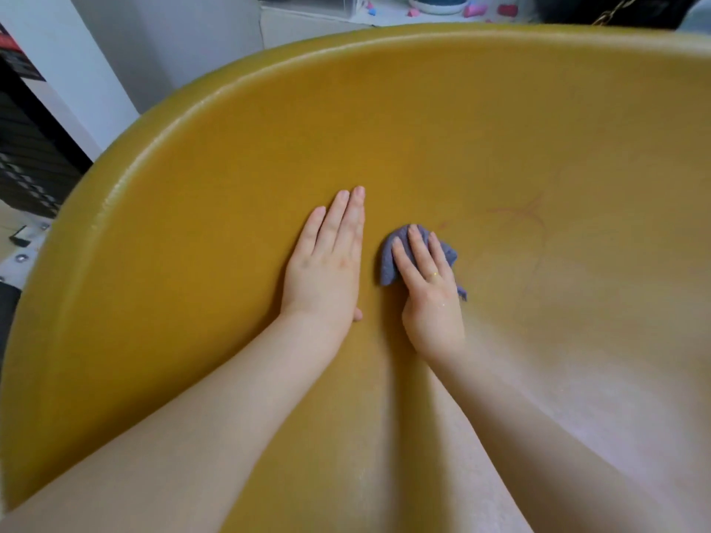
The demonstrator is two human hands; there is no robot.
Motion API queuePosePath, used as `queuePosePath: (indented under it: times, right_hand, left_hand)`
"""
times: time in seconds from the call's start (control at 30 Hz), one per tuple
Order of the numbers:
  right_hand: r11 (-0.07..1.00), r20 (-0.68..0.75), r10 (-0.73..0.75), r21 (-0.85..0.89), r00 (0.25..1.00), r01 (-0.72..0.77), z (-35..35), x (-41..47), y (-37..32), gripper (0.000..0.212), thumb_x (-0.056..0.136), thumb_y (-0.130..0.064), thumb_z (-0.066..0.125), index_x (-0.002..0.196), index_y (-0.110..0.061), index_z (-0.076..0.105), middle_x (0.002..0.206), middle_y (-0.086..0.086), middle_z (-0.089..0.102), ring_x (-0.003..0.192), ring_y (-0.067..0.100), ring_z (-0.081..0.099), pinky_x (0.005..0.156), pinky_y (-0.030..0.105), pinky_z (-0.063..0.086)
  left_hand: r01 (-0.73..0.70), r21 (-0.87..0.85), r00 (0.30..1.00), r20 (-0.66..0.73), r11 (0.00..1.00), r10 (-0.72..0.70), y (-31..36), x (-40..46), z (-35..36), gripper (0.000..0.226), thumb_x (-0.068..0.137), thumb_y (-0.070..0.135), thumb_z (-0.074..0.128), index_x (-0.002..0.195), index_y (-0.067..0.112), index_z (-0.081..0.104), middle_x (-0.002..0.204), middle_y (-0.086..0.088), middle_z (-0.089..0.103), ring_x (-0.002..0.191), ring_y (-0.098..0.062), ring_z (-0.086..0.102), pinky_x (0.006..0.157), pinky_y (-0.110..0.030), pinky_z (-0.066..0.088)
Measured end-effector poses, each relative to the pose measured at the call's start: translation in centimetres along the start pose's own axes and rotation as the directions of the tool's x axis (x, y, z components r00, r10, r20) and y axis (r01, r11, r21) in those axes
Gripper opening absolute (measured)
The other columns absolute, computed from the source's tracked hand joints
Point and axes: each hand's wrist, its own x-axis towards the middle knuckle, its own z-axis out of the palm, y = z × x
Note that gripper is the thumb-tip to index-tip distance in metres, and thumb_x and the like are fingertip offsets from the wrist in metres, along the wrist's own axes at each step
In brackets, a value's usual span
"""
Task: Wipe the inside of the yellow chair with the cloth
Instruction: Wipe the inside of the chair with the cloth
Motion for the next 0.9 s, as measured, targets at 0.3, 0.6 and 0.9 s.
queuePosePath:
  times: [0.3,0.6,0.9]
  right_hand:
    - [0.991,-0.107,-0.09,-0.111,0.99,0.079,-0.6,3.9,1.6,0.059,0.077,0.008,0.032,0.13,-0.009,0.05,0.14,0.017,0.044,0.131,0.039,0.033,0.105,0.039,0.031]
    - [0.991,0.113,0.136,-0.002,0.984,-0.137,-1.0,-5.2,1.9,0.05,0.09,-0.035,0.043,0.127,-0.005,0.053,0.14,0.011,0.042,0.133,0.033,0.029,0.111,0.031,0.016]
    - [0.994,-0.134,0.01,0.107,0.991,0.005,-0.2,5.0,1.3,0.039,0.094,-0.006,0.038,0.131,-0.001,0.047,0.144,0.019,0.034,0.134,0.034,0.014,0.114,0.018,0.001]
  left_hand:
    - [0.001,-0.053,1.0,-0.014,0.999,-0.002,0.0,-0.1,0.4,0.126,0.074,0.052,0.067,0.141,-0.003,-0.025,0.152,-0.011,-0.028,0.143,-0.023,-0.019,0.113,-0.034,-0.014]
    - [0.014,-0.034,1.0,-0.005,0.999,-0.014,0.7,0.0,0.4,0.129,0.071,0.057,0.066,0.141,-0.005,-0.023,0.153,-0.014,-0.026,0.143,-0.024,-0.018,0.113,-0.036,-0.013]
    - [0.01,-0.02,1.0,-0.024,1.0,-0.011,1.2,0.4,1.2,0.133,0.07,0.059,0.066,0.138,-0.005,-0.028,0.152,-0.013,-0.028,0.142,-0.024,-0.02,0.113,-0.038,-0.012]
